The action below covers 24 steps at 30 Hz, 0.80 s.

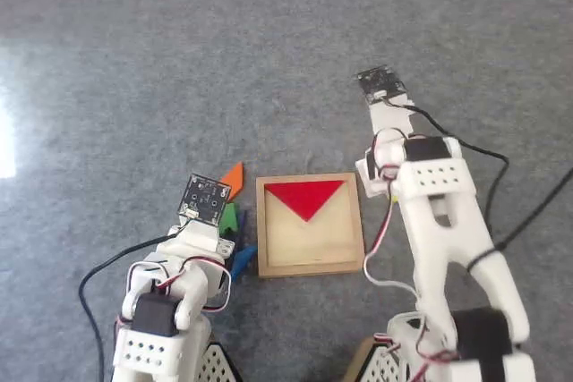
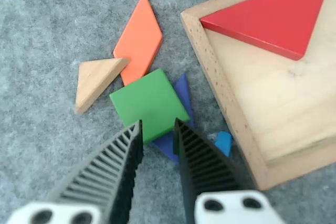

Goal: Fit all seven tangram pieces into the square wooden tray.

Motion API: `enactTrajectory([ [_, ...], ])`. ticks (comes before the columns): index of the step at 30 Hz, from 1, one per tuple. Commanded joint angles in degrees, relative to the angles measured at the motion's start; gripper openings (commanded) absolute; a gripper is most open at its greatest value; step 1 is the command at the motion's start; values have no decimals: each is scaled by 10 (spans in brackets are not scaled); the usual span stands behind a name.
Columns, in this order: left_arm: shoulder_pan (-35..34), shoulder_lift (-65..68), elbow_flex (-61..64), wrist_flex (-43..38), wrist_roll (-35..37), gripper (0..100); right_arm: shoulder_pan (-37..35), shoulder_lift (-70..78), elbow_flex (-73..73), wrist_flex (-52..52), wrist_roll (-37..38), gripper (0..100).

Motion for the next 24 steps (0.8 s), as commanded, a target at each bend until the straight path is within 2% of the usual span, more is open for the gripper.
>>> enactTrajectory([
  [1, 1, -12, -7, 3, -1, 92, 8, 29, -87, 80, 156, 373],
  [4, 1, -12, -7, 3, -1, 92, 6, 54, -115, 120, 212, 375],
  [9, 1, -12, -7, 3, -1, 92, 27, 84, -108, 129, 398, 375],
  [12, 1, -12, -7, 3, -1, 92, 37, 103, -104, 129, 470, 375],
  [16, 2, -12, -7, 3, -1, 92, 55, 134, -106, 106, 496, 374],
  [24, 2, -12, -7, 3, -1, 92, 55, 208, -106, 47, 498, 374],
])
